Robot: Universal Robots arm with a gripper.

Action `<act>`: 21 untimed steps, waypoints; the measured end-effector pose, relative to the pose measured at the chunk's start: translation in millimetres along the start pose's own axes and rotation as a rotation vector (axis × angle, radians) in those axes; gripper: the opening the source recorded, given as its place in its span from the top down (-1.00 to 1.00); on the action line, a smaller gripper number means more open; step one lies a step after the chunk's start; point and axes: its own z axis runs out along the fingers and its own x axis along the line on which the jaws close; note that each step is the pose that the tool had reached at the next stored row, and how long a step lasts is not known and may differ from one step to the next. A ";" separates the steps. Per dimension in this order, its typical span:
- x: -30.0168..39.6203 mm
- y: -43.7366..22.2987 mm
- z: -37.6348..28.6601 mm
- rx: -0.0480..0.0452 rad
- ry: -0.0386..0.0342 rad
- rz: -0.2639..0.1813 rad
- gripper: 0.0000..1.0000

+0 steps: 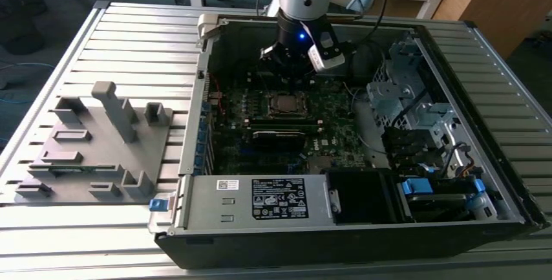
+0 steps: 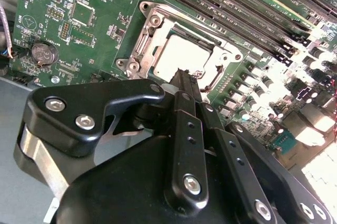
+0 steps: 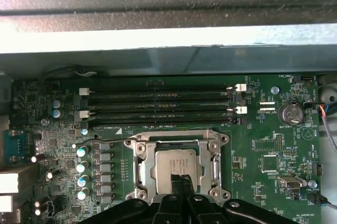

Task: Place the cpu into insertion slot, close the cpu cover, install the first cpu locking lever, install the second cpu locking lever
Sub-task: 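Install the first cpu locking lever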

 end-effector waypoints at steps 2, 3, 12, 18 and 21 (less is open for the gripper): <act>0.9 -0.1 -0.1 0.0003 0.0001 0.000 0.77; 2.3 -0.1 -0.1 0.0003 0.0001 0.000 0.77; 12.8 -0.7 -0.1 -0.0001 -0.0025 0.000 0.77; 13.3 -0.8 -1.1 -0.0001 -0.0026 0.000 0.77; 13.7 -0.8 -1.2 -0.0001 -0.0026 0.000 0.77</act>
